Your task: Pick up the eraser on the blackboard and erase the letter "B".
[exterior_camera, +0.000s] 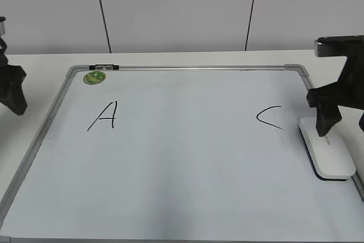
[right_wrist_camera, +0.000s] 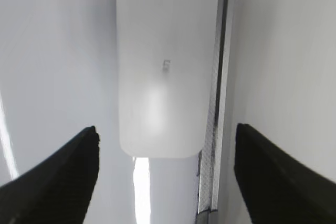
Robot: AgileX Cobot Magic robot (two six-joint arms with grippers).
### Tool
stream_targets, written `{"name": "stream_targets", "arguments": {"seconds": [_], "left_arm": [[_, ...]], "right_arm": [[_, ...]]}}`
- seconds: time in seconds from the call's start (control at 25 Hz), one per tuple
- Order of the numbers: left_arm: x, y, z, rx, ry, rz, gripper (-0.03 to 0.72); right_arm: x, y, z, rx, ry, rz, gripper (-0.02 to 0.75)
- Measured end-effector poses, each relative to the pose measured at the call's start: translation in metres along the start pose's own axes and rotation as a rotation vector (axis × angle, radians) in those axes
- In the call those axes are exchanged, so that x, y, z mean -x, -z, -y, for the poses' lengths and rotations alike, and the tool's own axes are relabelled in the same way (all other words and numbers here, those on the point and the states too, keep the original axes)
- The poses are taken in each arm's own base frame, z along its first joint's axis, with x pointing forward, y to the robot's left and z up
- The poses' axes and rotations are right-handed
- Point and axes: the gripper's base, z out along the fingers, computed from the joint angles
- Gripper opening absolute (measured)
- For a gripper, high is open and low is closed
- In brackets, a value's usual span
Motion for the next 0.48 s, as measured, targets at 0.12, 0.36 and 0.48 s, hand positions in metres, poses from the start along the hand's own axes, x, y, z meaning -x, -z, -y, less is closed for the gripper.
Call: {"name": "stream_targets", "arguments": {"seconds": [0.12,0.36,0.48], "left_arm": [[-0.029,0.014,0.000,0.004,-0.001,0.043,0.550],[-0.080,0.059,-0.003,0.048,-0.042,0.172,0.550],[-0.110,0.081,-0.003,0.053,-0.049,0.250,0.550]], "right_arm": [[-0.021,0.004,0.001,0.018,-0.010,0.048,0.593],[-0.055,0.037,0.002,0.089,-0.046,0.196,0.593],[-0.070,0.051,0.000,0.113,-0.039,0.269,0.592]]}}
